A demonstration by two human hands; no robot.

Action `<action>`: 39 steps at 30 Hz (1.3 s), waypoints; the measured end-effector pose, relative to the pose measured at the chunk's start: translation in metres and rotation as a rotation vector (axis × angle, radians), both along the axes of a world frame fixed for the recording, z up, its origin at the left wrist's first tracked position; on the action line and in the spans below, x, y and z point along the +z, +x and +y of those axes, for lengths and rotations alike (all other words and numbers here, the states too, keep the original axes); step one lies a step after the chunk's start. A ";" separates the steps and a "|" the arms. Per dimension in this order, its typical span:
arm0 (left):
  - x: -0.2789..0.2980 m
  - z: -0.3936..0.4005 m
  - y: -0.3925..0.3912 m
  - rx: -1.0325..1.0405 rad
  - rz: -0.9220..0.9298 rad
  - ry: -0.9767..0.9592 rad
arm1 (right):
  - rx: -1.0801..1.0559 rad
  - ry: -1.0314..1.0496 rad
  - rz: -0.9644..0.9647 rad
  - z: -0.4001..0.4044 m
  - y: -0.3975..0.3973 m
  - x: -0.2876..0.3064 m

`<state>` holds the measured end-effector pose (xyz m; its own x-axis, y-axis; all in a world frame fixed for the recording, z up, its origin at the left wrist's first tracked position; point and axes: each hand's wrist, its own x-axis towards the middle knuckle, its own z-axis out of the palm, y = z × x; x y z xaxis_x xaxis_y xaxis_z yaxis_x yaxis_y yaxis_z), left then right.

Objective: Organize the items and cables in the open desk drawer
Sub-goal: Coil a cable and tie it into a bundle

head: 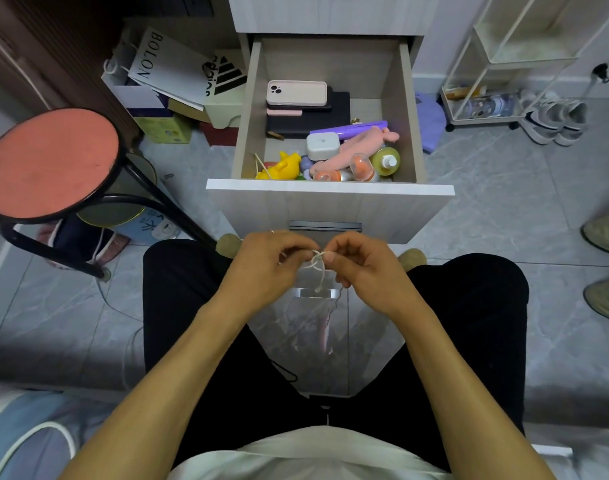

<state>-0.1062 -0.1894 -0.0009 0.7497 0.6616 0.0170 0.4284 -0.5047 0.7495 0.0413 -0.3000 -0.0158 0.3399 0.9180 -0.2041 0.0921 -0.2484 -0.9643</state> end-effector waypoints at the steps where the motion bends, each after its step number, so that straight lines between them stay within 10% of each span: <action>1: -0.001 0.002 0.001 0.110 -0.029 -0.062 | -0.008 0.008 0.008 0.001 -0.001 0.001; 5: -0.008 0.012 0.001 0.549 -0.162 -0.585 | -0.018 0.008 0.013 0.003 -0.002 0.002; 12: 0.000 0.006 -0.002 -0.136 0.045 -0.010 | 0.013 -0.022 0.015 0.002 0.001 0.004; 23: -0.009 -0.015 0.007 0.428 -0.255 -0.355 | -0.023 -0.187 0.249 0.012 0.000 0.009; 28: -0.012 -0.026 0.004 0.396 -0.251 -0.252 | -0.033 -0.212 0.628 0.011 -0.002 0.008; 39: -0.010 -0.021 -0.001 0.309 -0.264 -0.343 | -0.049 -0.115 0.707 0.002 -0.003 -0.001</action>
<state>-0.1075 -0.2105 -0.0108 0.5181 0.8518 -0.0772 0.2925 -0.0917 0.9519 0.0380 -0.2982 -0.0171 0.1307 0.8645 -0.4854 -0.5585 -0.3403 -0.7565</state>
